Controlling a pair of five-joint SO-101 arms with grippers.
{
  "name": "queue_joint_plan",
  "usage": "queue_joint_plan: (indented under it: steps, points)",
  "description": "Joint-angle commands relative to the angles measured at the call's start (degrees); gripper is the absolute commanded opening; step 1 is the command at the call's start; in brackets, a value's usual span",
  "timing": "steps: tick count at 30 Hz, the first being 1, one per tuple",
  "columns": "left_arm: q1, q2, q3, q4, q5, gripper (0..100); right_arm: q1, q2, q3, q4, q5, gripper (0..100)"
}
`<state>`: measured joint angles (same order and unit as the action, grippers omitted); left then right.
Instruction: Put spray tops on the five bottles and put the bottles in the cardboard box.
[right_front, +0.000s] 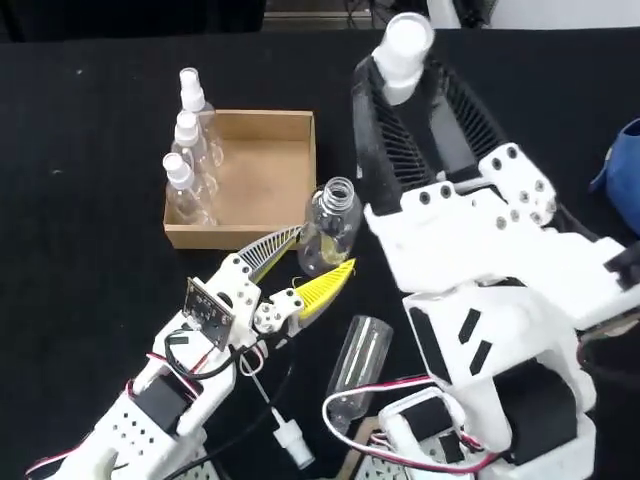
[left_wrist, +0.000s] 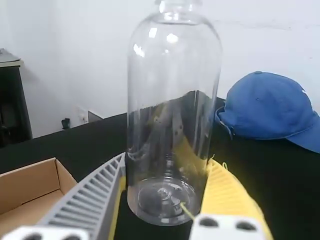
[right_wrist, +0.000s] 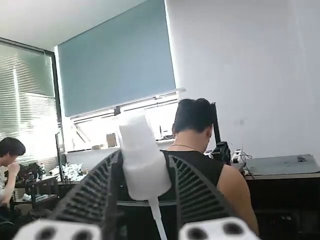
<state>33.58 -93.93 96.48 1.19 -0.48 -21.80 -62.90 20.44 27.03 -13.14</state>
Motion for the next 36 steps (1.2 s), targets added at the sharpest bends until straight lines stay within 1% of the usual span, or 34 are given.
queue_joint_plan:
  steps: [1,15,30,36]
  points:
    - [0.8,-1.1,0.9,0.1,0.4,3,3.5,-0.3,-0.4,-1.8,0.1,1.1]
    - [0.8,-1.1,0.9,0.2,0.3,3,3.4,0.0,-0.1,-1.4,0.0,1.1]
    - [0.9,-1.1,1.0,0.1,0.4,3,3.2,-0.3,4.6,-1.8,0.0,1.1]
    - [0.9,-1.1,1.0,0.3,0.4,3,3.2,0.0,4.9,-8.7,0.0,1.1]
